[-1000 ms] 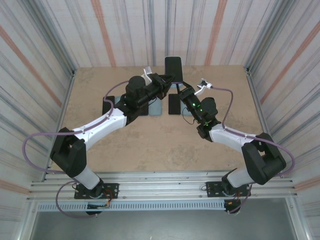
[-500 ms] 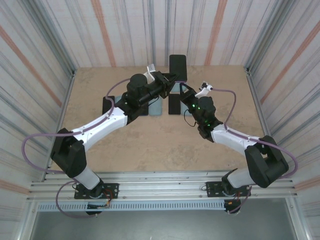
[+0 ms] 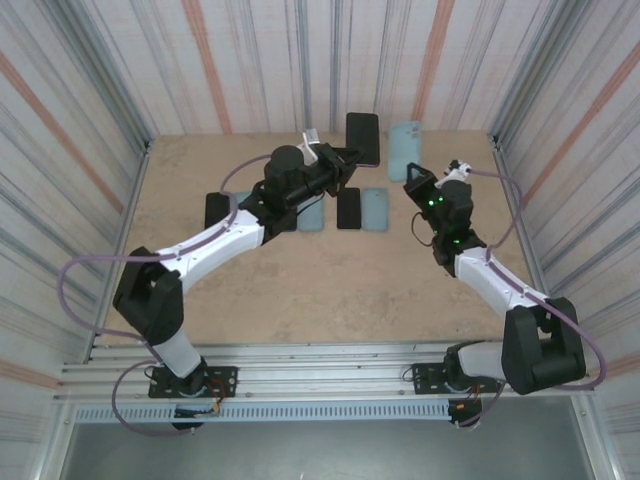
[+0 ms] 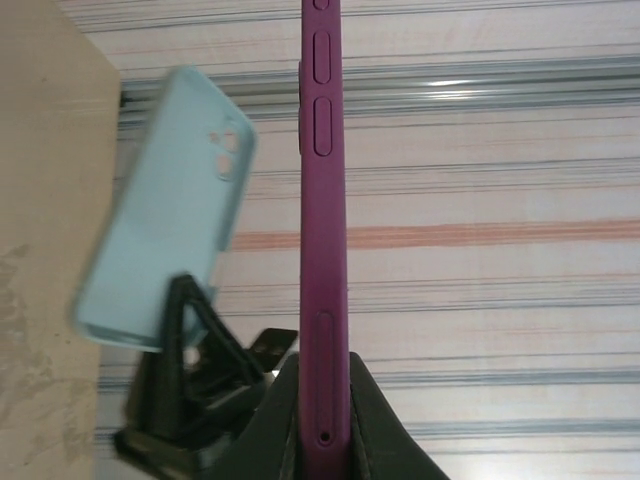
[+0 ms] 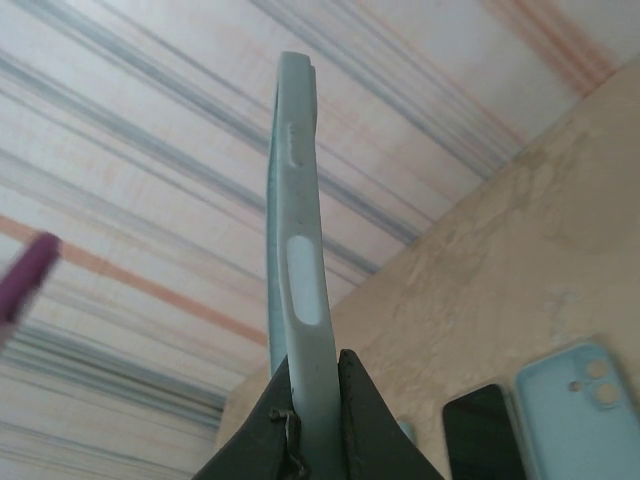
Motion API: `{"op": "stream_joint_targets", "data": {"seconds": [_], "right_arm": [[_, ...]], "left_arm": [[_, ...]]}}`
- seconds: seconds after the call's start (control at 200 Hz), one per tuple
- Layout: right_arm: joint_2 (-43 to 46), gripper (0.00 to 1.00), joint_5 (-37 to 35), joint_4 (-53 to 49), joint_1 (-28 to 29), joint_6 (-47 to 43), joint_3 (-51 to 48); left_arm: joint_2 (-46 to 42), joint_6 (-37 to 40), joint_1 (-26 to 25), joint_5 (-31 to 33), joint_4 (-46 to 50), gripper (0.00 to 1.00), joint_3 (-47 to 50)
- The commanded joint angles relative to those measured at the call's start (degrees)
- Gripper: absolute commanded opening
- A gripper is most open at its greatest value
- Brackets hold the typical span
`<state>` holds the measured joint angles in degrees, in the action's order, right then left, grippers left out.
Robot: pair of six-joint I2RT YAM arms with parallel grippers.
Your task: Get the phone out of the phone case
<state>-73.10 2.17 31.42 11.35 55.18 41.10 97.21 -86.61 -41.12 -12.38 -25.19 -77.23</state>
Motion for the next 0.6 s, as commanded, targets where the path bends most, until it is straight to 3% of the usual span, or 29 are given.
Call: {"op": "stream_joint_targets", "data": {"seconds": [0.0, 0.21, 0.596], "right_arm": [[1.69, 0.0, 9.54, -5.36, -4.99, -1.27, -0.53], [2.85, 0.0, 18.32, -12.35, -14.47, -4.43, 1.03], [1.14, 0.0, 28.65, -14.5, -27.91, -5.15, -0.09]], "left_arm": [[2.91, 3.19, -1.38, -0.1, -1.1, 0.06, -3.47], [11.31, 3.79, -3.68, 0.67, -0.13, 0.06, -7.57], [30.3, 1.72, -6.75, 0.24, 2.86, 0.05, -21.91]]}}
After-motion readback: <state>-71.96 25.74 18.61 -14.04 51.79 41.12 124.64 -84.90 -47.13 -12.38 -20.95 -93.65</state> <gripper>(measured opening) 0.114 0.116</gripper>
